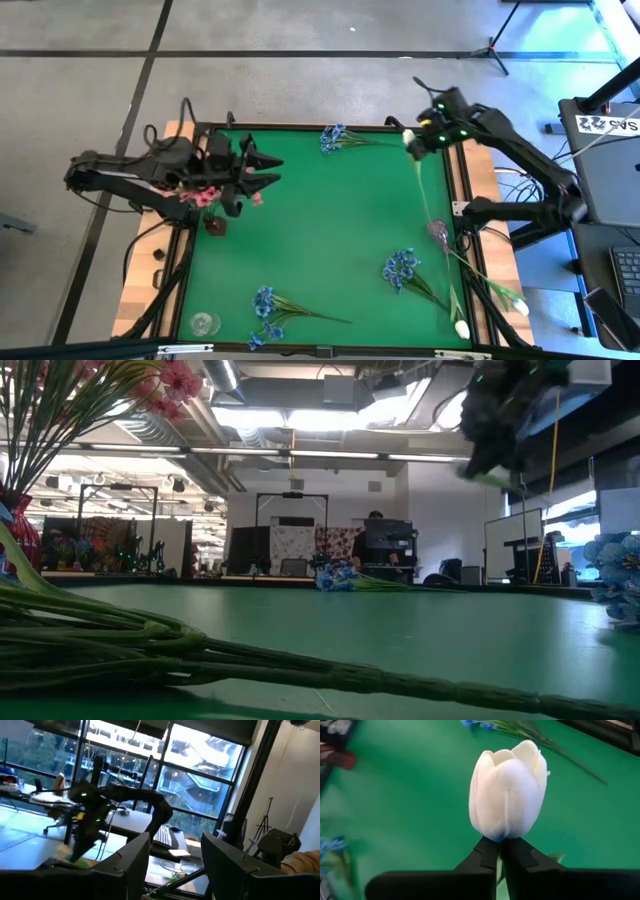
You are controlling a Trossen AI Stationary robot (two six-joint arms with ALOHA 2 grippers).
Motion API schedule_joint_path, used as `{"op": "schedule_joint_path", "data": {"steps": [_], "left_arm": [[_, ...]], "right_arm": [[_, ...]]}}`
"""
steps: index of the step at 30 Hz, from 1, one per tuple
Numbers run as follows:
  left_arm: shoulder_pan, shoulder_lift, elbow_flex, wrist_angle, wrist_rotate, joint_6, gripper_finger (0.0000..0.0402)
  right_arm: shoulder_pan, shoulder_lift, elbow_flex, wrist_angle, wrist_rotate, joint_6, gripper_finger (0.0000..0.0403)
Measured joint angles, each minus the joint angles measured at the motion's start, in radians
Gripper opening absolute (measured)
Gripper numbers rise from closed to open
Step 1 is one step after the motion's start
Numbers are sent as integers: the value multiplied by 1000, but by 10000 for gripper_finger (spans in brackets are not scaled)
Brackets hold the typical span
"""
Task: Sort flowers into vase by color
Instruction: Put the white flower into the violet vase, then adjust the violet vase
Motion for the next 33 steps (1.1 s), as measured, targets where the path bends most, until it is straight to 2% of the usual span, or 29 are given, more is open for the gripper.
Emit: {"op": "schedule_joint_path", "data": {"steps": [6,11,14,17,22,27,30,33], "left_arm": [[-1,25,0,0,1,-12,174],[-2,29,0,-3,5,-31,174],[-4,29,0,-22,8,-52,174],[-4,29,0,-45,13,-65,174],[-4,29,0,-107,16,-81,174],[13,5,0,-153,17,-90,174],[39,-17,0,-188,16,-78,174],[71,-39,0,-216,16,-64,174]], "right_arm": [[28,179,-8,210,16,56,17],[41,325,-9,301,34,77,20],[44,408,-11,295,60,82,43],[54,476,-10,290,58,102,86],[67,499,-7,207,38,113,178],[109,463,32,-23,56,130,261],[198,436,57,-158,101,144,292],[321,415,77,-268,127,193,303]]}}
